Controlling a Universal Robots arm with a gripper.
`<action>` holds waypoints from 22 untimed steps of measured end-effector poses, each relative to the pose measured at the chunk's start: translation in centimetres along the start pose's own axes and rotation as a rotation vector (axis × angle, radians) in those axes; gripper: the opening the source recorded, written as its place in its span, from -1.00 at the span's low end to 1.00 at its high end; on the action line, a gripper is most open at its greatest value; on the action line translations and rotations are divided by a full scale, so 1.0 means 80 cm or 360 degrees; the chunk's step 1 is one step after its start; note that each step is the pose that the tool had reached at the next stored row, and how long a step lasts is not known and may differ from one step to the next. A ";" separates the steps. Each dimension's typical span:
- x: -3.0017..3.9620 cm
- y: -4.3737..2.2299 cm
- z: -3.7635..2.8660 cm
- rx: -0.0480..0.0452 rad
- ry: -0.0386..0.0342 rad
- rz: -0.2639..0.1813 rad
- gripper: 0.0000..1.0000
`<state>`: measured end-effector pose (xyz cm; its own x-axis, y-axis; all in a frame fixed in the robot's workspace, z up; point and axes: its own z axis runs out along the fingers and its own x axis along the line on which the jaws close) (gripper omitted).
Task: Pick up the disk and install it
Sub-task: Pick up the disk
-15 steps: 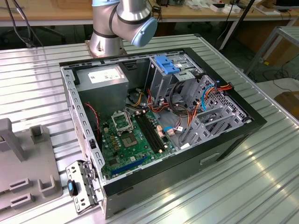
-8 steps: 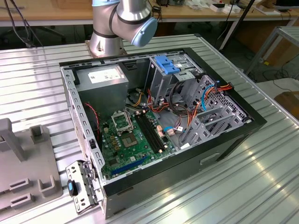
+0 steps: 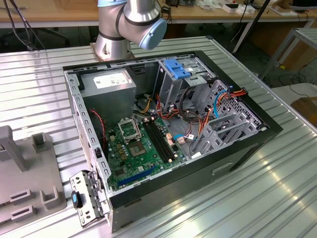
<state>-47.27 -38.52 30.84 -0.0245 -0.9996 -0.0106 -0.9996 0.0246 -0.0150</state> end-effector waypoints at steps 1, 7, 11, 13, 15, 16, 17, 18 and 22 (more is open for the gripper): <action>0.0000 0.0000 0.0000 0.0000 0.0000 0.0000 0.08; -0.0007 0.0001 0.0051 0.0000 0.0001 0.0000 0.08; -0.0061 0.0002 0.0053 0.0000 0.0002 0.0002 0.08; -0.0080 0.0012 0.0063 0.0000 0.0002 0.0007 0.08; -0.0081 0.0024 0.0067 0.0000 0.0002 0.0013 0.08; -0.0082 0.0028 0.0074 0.0000 0.0002 0.0014 0.08; -0.0088 0.0029 0.0080 0.0000 0.0002 0.0015 0.08; -0.0094 0.0029 0.0087 -0.0001 0.0002 0.0015 0.08; -0.0094 0.0029 0.0095 -0.0001 0.0002 0.0015 0.08</action>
<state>-47.47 -37.75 30.08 -0.0337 -0.9994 -0.0095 -0.9993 0.0338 -0.0141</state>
